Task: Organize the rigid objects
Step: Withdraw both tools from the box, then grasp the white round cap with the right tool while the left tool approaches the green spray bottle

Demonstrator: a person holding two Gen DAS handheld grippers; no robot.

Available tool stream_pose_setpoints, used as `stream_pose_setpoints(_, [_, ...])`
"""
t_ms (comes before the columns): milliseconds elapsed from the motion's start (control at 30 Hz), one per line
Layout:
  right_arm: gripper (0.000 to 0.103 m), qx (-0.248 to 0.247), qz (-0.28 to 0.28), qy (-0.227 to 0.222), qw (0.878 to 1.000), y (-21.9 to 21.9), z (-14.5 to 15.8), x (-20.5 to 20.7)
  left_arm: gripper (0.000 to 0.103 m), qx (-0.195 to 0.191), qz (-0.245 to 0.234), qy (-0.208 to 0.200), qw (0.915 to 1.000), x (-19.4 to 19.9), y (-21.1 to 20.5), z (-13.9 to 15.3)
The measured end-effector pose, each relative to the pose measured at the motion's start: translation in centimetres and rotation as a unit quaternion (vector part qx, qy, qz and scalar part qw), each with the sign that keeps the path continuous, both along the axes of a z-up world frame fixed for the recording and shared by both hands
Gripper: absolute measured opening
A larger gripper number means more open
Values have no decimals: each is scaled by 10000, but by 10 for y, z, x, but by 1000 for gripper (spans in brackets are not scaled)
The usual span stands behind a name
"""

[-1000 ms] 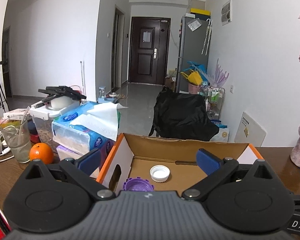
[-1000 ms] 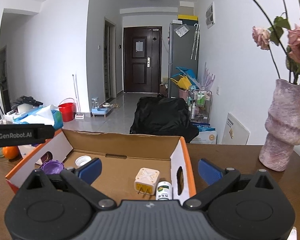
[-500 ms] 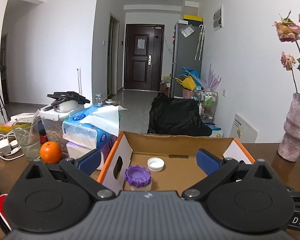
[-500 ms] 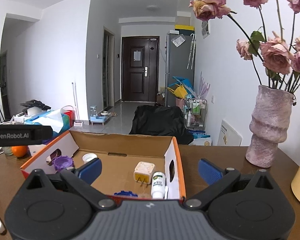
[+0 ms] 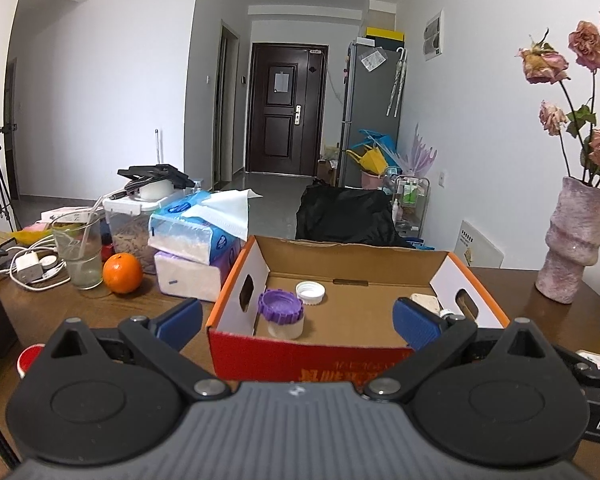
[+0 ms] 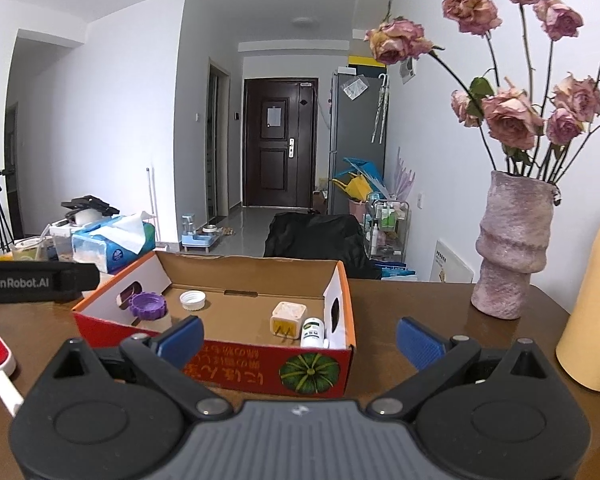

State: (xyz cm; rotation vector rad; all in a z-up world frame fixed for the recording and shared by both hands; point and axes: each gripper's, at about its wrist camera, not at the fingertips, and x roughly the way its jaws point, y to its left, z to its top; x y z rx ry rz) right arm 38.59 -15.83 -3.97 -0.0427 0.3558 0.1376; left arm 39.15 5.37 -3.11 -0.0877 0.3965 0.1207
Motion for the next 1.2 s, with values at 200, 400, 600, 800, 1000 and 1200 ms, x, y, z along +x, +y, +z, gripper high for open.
stream_pose_setpoints(200, [103, 54, -68, -27, 10000, -4, -1, -23, 103, 24, -43, 50, 10000, -23, -2, 1])
stream_pose_setpoints(400, [103, 109, -85, 6, 9999, -7, -6, -51, 103, -64, -93, 64, 9999, -50, 2, -1])
stream_pose_setpoints(600, [103, 97, -101, 55, 9999, -11, -12, -76, 103, -107, -174, 128, 9997, -76, 4, -9])
stream_pose_setpoints(800, [103, 33, -171, 197, 9997, -14, -23, -96, 103, -149, -253, 228, 9993, -97, 6, -19])
stream_pose_setpoints(1000, [103, -94, -206, 494, 9985, -18, -48, -117, 103, -128, -357, 410, 9984, -108, 5, -34])
stream_pose_setpoints(1200, [103, -300, -276, 749, 9964, -18, -68, -123, 103, -167, -438, 549, 9974, -115, 4, -46])
